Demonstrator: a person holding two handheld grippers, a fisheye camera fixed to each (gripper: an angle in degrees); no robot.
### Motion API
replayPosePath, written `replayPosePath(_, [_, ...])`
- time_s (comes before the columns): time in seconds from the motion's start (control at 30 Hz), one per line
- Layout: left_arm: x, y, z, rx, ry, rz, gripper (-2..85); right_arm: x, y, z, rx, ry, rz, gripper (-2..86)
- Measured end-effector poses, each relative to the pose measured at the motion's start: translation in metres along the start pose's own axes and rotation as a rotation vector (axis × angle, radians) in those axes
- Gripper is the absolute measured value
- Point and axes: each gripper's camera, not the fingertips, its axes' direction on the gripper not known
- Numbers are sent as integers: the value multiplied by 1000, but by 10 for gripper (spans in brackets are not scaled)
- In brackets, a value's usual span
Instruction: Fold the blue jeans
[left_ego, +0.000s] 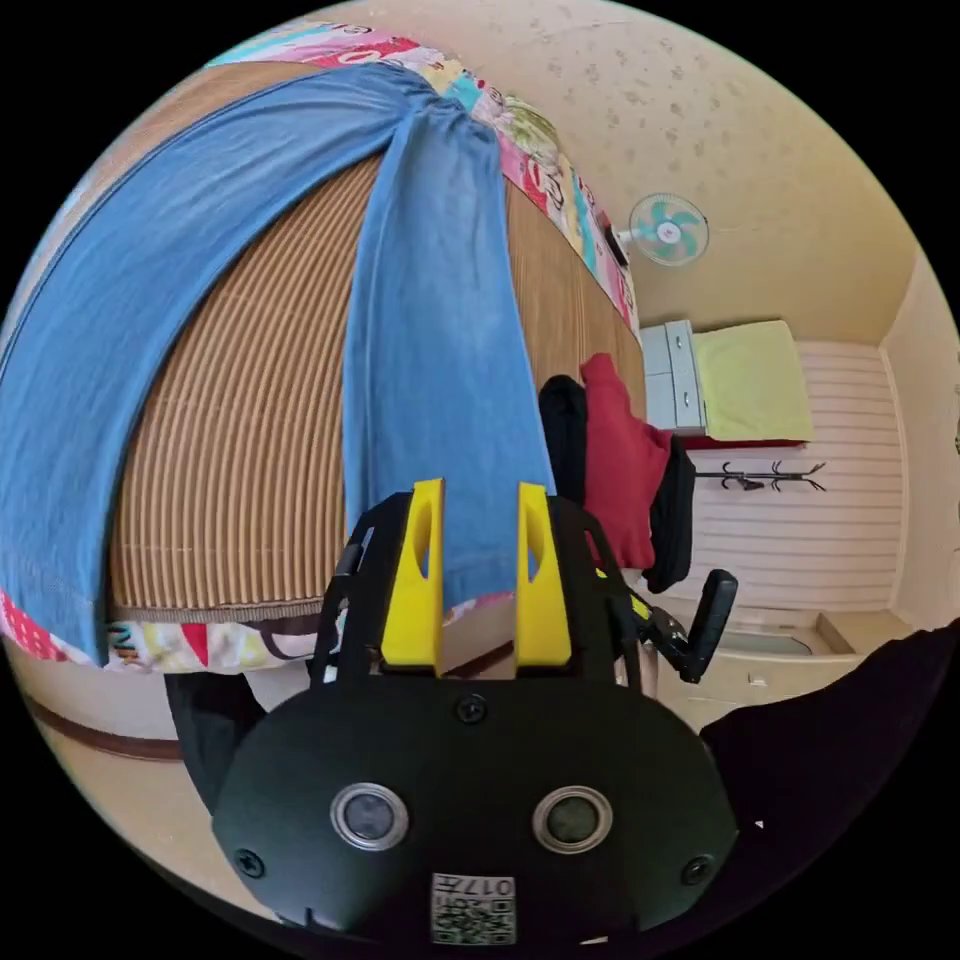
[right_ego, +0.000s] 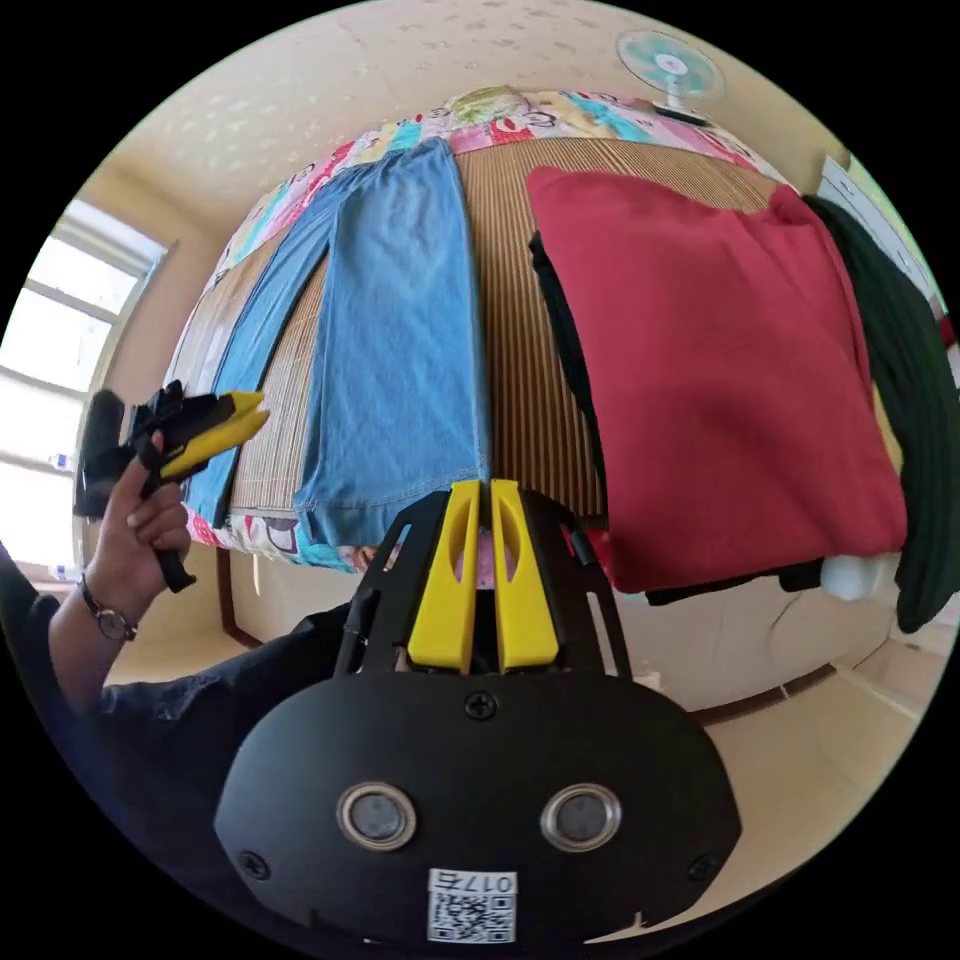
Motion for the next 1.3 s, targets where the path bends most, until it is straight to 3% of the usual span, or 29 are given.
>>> replayPosePath(0.07, [17,-15,20,-147,58,26,155,-28,9,-19,36,-29,-110,25])
replayPosePath(0.2, [27,-25,18,-209,36,2,144,-76,24,-31,69,-19,-335,26])
replayPosePath(0.37, [29,-19,-20,-164,-75,15,2,-87,33,-32,46,-233,-480,32])
replayPosePath(0.53, [26,-12,-53,-149,-63,23,-9,-48,-5,-38,-104,-464,-645,44])
replayPosePath(0.6, [25,-11,-65,-147,-35,13,-10,-35,-40,-31,-180,-394,-695,53])
replayPosePath(0.7, [26,-9,-78,-125,-14,0,-10,1,-130,-11,-131,-294,-619,70])
replayPosePath(0.87, [28,-5,-89,-92,13,-29,-10,111,-351,97,17,-661,-207,99])
replayPosePath(1.0, [22,1,-88,-80,55,-101,-10,159,-459,185,52,-650,82,124])
replayPosePath(1.07, [18,3,-88,-70,95,-132,-9,179,-499,218,150,-761,244,132])
replayPosePath(1.3, [9,1,-97,-48,202,-193,-9,157,-584,280,145,-605,271,120])
